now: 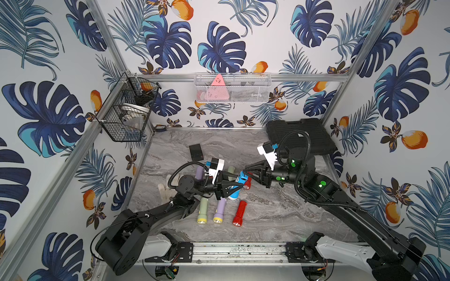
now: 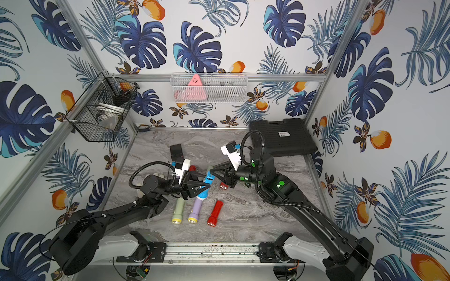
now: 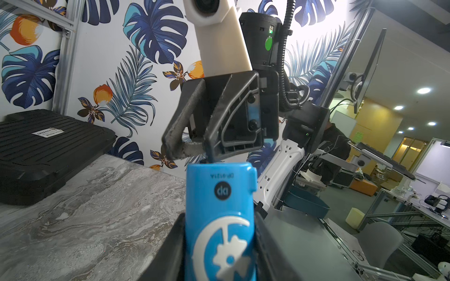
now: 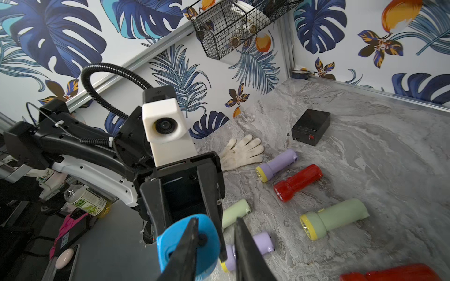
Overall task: Close the plug at the bottom of the flashlight
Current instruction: Close the plug of the flashlight.
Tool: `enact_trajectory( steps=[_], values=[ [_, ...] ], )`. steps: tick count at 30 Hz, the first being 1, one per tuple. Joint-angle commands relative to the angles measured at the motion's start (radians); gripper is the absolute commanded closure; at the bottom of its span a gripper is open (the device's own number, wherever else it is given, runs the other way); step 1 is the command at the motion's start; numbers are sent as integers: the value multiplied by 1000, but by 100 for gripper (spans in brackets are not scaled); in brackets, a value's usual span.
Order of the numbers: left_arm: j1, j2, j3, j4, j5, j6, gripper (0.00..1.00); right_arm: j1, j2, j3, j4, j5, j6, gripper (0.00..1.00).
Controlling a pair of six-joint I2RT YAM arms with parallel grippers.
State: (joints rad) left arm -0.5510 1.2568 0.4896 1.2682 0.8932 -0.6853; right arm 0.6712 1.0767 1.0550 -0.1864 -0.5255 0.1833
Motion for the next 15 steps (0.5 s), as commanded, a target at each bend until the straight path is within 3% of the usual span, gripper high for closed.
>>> enact_trajectory(
  steps=[1, 15],
  values=[
    [-2, -5, 9, 273, 50, 13, 100, -10, 6, -5, -108, 295, -5, 70],
    [-6, 27, -13, 272, 48, -20, 100, -21, -1, 15, -9, 434, 9, 38]
  ],
)
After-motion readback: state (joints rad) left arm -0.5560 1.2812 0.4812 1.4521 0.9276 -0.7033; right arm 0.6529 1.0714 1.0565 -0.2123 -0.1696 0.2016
